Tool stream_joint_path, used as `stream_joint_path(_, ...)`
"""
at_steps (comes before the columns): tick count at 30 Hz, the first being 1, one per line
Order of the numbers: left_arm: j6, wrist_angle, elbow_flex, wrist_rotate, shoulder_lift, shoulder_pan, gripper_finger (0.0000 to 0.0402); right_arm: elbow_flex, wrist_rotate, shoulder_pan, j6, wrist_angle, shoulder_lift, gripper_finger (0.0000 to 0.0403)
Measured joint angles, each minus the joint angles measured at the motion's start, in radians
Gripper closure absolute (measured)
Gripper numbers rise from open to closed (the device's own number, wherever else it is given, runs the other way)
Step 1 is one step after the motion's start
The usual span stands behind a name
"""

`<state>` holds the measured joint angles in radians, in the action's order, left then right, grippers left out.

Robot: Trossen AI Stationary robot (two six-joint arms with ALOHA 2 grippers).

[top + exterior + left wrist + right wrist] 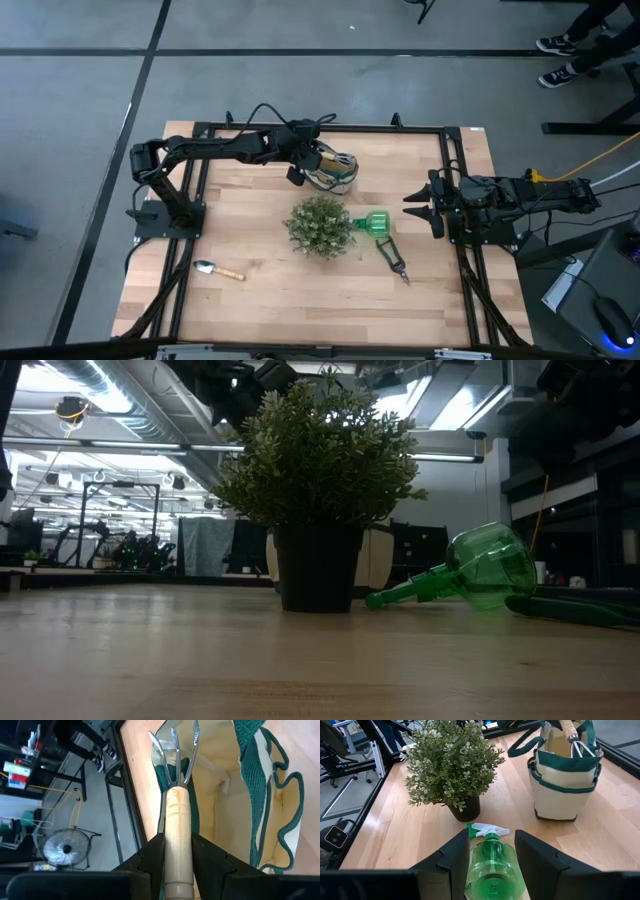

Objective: Pick & Place Garden tools in Gardening bag
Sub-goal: Put the brown hand rake into the green gardening bag, then put the brown trowel into the green gardening bag

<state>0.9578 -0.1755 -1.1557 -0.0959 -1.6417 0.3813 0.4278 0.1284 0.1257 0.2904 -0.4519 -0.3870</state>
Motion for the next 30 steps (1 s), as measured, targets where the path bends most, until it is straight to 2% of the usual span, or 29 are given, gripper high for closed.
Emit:
stream_joint_path(9,-0.041,0.0,0.0,0.008,0.013,-0.002,0.0306,0.0,0.0,0.0,0.0,0.0,0.0,0.0243)
stream_joint_path(20,-0.096,0.001,-0.001,0.01,0.057,-0.002,0.0238,0.0,0.0,0.0,0.0,0.0,0.0,0.0243)
stream_joint_path(30,-0.19,-0.007,-0.001,-0.005,0.057,-0.008,0.0208,0.0,0.0,0.0,0.0,0.0,0.0,0.0243)
